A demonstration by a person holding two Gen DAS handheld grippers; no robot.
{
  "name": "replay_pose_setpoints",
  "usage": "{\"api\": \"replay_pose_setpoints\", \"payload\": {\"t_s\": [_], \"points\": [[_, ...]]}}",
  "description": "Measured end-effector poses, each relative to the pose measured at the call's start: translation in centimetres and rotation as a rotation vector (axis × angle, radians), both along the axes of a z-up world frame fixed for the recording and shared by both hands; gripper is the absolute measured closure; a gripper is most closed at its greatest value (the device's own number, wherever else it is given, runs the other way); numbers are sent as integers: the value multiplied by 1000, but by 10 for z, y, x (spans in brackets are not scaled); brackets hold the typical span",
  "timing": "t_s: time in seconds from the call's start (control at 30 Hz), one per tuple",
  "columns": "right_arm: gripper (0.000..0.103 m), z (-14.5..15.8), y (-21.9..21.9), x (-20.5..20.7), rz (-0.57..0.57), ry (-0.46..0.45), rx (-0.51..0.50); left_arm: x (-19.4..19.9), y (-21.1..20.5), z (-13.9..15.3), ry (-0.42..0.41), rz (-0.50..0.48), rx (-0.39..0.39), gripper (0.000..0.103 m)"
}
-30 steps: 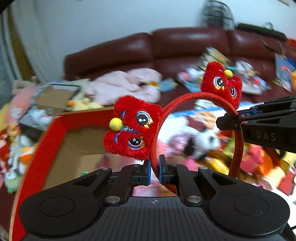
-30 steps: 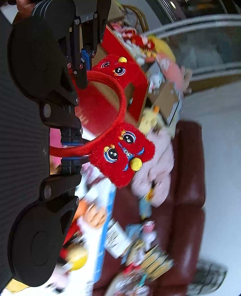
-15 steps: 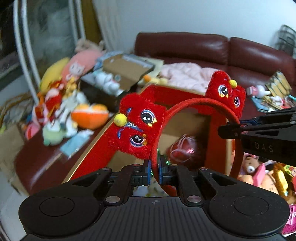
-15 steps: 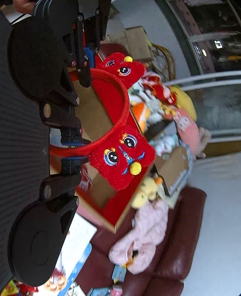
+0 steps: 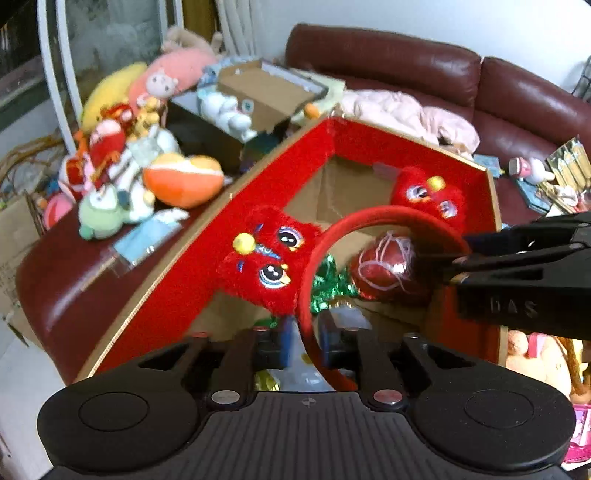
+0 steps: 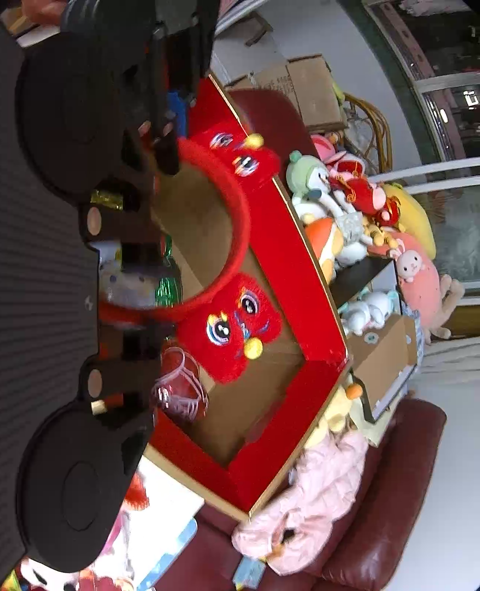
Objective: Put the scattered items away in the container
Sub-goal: 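Open both grippers to drop the headband into the red box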
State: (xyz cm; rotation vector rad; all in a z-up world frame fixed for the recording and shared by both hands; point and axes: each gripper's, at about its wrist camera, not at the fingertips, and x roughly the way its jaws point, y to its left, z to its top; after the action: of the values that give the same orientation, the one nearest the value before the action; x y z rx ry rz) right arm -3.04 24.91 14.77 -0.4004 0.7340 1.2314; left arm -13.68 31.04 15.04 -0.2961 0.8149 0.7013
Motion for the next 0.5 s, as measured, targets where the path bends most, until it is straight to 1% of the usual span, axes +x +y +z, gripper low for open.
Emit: {"api": "replay_pose_setpoints", "payload": {"t_s": [0.03, 0.07, 0.13, 0.33, 0.5], "points": [[22, 0, -1, -1, 1, 0, 9, 0, 1, -2, 3, 6, -1, 36], [22, 0, -3, -3, 4, -12, 16, -1, 1, -2, 3, 12, 6, 27], [22, 1, -5, -3, 8, -29, 19, 0, -2, -2, 6, 11, 30, 26], [22, 7, -20, 7, -18, -25, 25, 6, -10, 4, 3, 1, 49, 21], [21, 14, -38, 14, -29, -33, 35, 14, -22, 5, 3, -22, 69, 20]]}}
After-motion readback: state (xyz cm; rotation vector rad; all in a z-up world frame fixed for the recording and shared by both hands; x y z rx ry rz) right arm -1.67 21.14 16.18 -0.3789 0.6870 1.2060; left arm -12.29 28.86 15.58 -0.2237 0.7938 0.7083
